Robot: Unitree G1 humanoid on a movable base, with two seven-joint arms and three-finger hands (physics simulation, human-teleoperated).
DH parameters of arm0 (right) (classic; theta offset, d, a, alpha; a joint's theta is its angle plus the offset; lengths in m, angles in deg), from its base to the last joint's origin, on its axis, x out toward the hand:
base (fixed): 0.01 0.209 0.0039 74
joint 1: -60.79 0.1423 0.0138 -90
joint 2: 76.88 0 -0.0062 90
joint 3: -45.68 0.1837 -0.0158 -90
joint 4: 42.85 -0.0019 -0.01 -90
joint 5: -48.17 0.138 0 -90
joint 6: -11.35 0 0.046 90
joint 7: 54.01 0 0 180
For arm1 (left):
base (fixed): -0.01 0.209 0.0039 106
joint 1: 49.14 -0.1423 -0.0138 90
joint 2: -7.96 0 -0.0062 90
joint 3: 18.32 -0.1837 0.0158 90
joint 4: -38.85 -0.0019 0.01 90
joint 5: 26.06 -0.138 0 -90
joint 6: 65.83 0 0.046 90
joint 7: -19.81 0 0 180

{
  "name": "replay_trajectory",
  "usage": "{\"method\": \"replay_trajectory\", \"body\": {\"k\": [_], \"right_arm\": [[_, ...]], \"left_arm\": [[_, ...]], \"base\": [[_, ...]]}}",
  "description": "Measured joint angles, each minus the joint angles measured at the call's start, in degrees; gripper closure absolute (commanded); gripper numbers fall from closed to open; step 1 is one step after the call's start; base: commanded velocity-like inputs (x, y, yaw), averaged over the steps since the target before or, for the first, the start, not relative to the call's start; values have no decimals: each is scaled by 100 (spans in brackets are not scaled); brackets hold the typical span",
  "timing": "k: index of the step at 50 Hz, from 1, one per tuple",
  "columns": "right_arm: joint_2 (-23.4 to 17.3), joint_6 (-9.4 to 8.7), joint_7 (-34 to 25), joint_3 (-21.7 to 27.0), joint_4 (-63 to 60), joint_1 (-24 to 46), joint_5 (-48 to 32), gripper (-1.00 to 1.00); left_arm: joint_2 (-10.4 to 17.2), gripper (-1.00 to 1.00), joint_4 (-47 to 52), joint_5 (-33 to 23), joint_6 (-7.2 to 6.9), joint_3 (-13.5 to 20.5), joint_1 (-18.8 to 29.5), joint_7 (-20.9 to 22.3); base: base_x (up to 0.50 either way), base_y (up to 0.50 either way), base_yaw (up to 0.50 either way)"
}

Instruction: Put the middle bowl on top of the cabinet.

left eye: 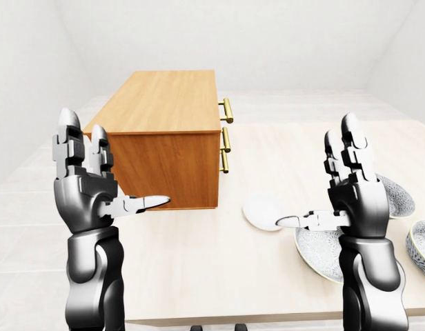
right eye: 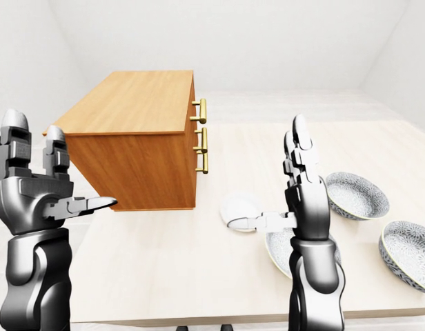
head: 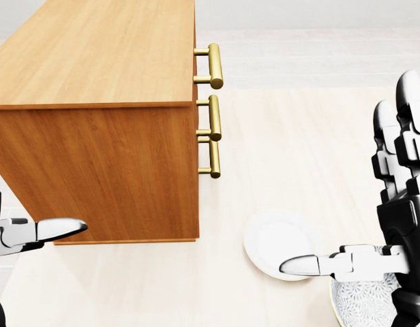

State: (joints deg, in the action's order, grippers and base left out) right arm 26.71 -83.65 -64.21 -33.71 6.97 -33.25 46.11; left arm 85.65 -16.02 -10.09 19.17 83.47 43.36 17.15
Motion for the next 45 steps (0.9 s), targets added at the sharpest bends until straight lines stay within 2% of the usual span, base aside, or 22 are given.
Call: {"method": "replay_trajectory", "body": {"k": [22,33,45], "right_arm": [[-22,0,-98,199,-156,-209,-66,-100],[34,0,-368,528,-239,-560,-204,-100],[234,0,-833,1107,-348,-1010,-325,-100]], "left_arm": [[5,-100,-58,-22,0,2,-12,-3],[27,-100,-14,-8,0,17,25,6],[67,-100,62,-20,0,33,121,-24]], "base": [[0,0,0],[0,0,0],[0,0,0]]}}
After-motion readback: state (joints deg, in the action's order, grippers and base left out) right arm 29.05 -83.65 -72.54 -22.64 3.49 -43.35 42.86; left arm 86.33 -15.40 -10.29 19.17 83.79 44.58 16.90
